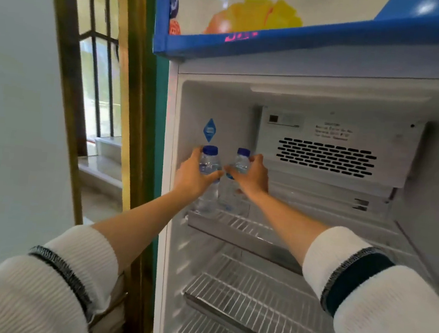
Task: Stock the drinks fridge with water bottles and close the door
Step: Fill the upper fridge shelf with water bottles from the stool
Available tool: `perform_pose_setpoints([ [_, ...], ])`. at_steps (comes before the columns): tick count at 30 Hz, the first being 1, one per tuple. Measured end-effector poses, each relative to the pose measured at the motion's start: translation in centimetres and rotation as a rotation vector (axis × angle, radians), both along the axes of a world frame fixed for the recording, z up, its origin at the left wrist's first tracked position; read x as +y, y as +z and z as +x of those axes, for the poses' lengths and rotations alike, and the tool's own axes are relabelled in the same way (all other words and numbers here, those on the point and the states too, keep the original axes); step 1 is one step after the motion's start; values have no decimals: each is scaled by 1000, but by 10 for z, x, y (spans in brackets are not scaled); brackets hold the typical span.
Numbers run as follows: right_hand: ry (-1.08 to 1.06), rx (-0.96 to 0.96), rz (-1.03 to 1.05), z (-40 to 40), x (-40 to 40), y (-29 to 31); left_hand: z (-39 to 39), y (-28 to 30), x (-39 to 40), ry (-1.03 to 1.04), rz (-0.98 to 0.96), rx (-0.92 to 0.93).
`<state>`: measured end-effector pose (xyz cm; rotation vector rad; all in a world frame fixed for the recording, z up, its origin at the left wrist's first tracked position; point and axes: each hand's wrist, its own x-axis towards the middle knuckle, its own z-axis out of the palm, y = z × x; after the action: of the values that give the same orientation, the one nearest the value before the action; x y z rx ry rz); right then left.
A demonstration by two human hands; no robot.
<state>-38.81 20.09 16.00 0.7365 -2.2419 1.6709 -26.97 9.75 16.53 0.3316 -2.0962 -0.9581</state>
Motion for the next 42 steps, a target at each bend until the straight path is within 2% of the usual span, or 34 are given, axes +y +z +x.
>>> perform_pose_setpoints([
  [5, 108, 104, 33, -21, -13, -15, -14, -15, -2, 49, -74, -55],
  [8, 188, 103, 3, -31, -14, -20, -18, -18, -4, 63, -105, -23],
  [12, 290, -39, 29, -41, -7, -27, -17, -30, -3, 57, -74, -19],
  [14, 389, -150, 122, -46, 0, -30, -17, -43, 0, 35, -36, -18],
  [17, 491, -211, 274, -52, 11, -36, -14, -64, 8, 16, -11, -42],
  [21, 444, -196, 277, -53, 6, -47, -12, -78, 6, 13, -38, -13],
  [25, 423, -178, 241, -57, 3, -51, -16, -85, 1, 30, 20, -34],
  [38, 546, -262, 178, -58, 11, -49, -18, -91, 0, -5, 167, 23],
  [42, 548, -261, 179, -53, 7, -50, -19, -89, 3, 42, 123, -18],
])
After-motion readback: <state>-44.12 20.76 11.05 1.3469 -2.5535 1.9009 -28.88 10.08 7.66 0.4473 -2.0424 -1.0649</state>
